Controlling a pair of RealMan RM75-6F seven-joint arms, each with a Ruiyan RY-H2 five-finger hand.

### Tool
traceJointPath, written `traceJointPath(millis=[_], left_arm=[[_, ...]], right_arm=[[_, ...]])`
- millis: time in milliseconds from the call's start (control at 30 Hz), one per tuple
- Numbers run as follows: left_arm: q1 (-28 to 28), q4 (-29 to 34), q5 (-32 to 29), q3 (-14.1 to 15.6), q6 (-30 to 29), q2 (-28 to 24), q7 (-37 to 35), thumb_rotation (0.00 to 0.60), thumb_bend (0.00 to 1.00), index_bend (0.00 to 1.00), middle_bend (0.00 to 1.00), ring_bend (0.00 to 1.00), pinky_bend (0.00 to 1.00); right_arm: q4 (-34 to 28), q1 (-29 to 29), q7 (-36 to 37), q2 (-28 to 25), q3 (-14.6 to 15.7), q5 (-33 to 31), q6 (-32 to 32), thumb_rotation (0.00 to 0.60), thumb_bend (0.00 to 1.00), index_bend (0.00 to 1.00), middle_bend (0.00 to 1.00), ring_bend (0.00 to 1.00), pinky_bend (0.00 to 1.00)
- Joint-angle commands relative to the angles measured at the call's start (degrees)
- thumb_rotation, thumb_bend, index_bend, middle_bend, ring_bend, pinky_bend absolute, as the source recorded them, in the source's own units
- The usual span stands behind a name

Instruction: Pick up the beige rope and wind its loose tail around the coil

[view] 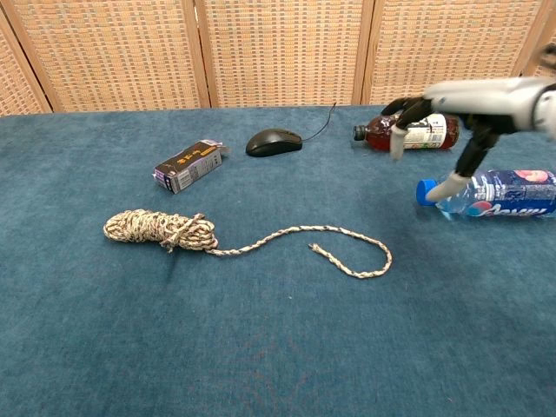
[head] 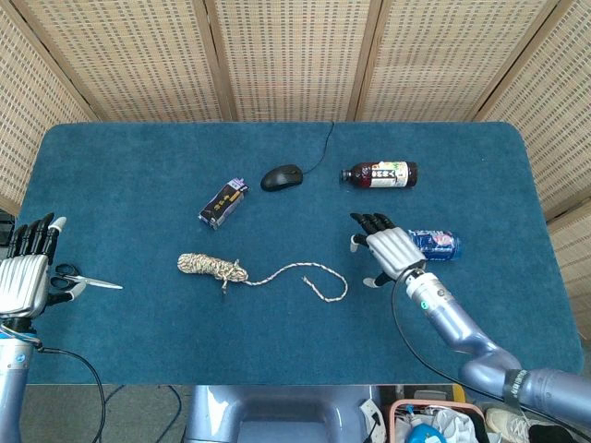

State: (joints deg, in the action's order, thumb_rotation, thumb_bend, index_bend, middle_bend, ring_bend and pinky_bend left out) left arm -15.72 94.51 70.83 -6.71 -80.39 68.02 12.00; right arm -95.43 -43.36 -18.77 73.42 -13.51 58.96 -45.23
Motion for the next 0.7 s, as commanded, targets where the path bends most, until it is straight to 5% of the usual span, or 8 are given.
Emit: traceJointPath(millis=[33, 300, 700], left_arm=[[0.0, -0.3, -0.2, -0.1, 0.4, 0.2, 0.2, 0.6, 0.0, 0.0, 0.0, 0.0, 0.0], [-0.1, -0.7, -0.1, -0.2, 0.9, 0.9, 2.2, 0.6, 0.01, 0.0, 0.0, 0.0, 0.0], [0.0, -0.6, 0.0, -0.3, 1.8, 0.8, 2.3, 0.6, 0.01, 0.0, 0.0, 0.0, 0.0]], right_arm=[[3.7, -6.1, -10.1, 7.4, 0.5, -11.0, -0.8, 0.6, 0.08, 0.38, 0.0, 0.0, 0.0], [6.9, -11.6, -20.5, 15.2, 2.7, -23.8, -6.8, 0.6, 0.16, 0.38, 0.0, 0.0, 0.0], [10.2, -12.8, -24.3, 20.7, 4.1, -29.1, -11.6, 0.6, 0.17, 0.38, 0.0, 0.0, 0.0]])
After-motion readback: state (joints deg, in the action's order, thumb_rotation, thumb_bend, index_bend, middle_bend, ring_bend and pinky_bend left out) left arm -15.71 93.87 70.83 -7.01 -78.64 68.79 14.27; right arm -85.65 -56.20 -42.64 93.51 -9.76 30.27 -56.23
